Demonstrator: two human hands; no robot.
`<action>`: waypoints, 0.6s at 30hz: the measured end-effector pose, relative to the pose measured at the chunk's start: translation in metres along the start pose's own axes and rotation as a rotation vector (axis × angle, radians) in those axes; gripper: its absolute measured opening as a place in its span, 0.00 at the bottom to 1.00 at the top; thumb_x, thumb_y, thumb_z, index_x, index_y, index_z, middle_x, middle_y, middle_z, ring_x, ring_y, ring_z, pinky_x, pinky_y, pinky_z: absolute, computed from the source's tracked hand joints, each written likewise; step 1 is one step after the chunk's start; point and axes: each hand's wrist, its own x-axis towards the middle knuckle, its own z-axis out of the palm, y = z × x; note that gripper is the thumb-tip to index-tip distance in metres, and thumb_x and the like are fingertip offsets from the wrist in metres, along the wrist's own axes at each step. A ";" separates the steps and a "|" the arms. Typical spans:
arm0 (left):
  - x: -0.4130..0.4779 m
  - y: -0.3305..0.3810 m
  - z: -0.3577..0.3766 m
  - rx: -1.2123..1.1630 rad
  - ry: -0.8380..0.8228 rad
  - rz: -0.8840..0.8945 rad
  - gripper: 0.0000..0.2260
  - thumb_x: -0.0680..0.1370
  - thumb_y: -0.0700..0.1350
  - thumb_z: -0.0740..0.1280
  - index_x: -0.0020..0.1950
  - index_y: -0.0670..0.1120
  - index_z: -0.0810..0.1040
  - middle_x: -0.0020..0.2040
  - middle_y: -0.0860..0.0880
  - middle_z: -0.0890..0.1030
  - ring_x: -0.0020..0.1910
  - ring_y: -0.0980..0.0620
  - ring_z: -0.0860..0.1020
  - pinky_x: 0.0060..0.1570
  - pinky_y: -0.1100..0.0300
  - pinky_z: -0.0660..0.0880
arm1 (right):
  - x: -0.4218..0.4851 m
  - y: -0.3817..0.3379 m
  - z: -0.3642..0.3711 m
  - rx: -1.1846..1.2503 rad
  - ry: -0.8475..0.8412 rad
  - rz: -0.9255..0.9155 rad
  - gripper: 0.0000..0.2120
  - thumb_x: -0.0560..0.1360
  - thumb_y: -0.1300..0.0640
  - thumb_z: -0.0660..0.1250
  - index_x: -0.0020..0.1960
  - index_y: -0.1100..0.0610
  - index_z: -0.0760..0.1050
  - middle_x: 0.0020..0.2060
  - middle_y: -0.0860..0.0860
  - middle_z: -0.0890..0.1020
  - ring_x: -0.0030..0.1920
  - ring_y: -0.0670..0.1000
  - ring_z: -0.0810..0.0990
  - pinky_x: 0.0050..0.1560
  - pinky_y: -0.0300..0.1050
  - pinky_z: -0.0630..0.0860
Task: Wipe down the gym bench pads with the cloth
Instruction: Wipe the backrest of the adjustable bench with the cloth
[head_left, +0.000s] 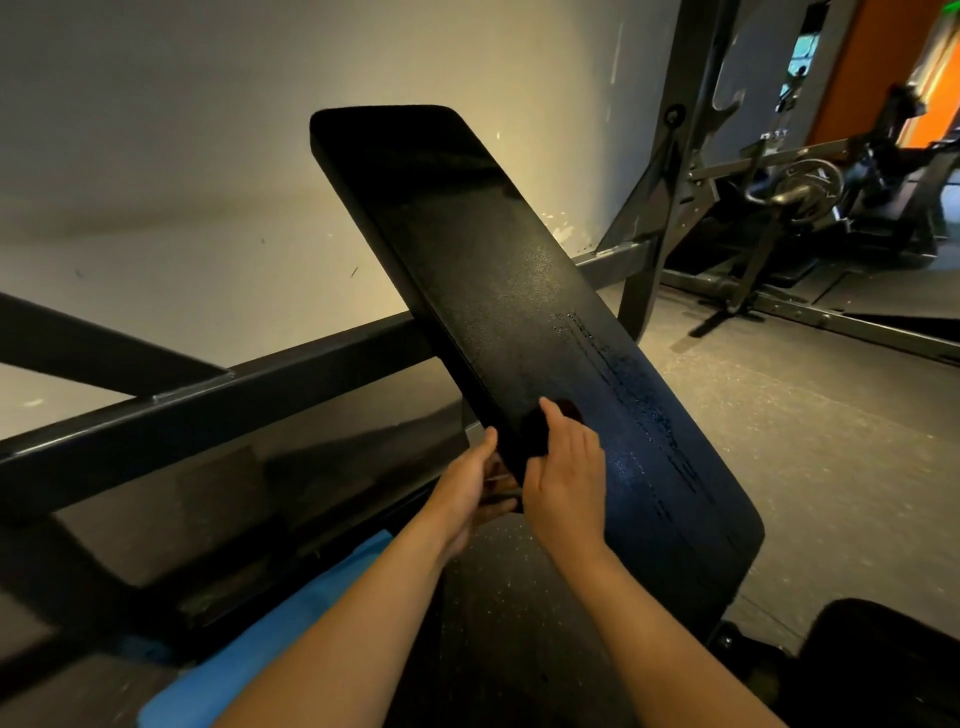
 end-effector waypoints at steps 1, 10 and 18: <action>-0.002 0.000 0.000 -0.016 0.004 -0.001 0.22 0.82 0.63 0.56 0.64 0.52 0.80 0.56 0.49 0.85 0.58 0.49 0.82 0.59 0.51 0.78 | 0.010 -0.007 0.002 -0.020 -0.024 -0.035 0.31 0.75 0.62 0.61 0.77 0.52 0.59 0.62 0.49 0.73 0.66 0.49 0.67 0.70 0.50 0.65; -0.005 -0.003 0.021 -0.203 0.012 0.014 0.20 0.84 0.58 0.55 0.66 0.49 0.79 0.56 0.47 0.85 0.57 0.50 0.83 0.56 0.54 0.78 | 0.009 -0.011 0.012 -0.235 -0.162 -0.210 0.31 0.77 0.58 0.56 0.79 0.49 0.55 0.72 0.51 0.67 0.73 0.56 0.62 0.73 0.54 0.63; 0.008 -0.017 0.037 -0.155 0.117 0.005 0.27 0.80 0.68 0.56 0.69 0.50 0.74 0.57 0.45 0.84 0.55 0.47 0.83 0.47 0.51 0.81 | -0.049 0.028 -0.010 -0.238 -0.117 -0.085 0.26 0.74 0.53 0.54 0.73 0.50 0.63 0.65 0.52 0.70 0.65 0.57 0.68 0.64 0.57 0.70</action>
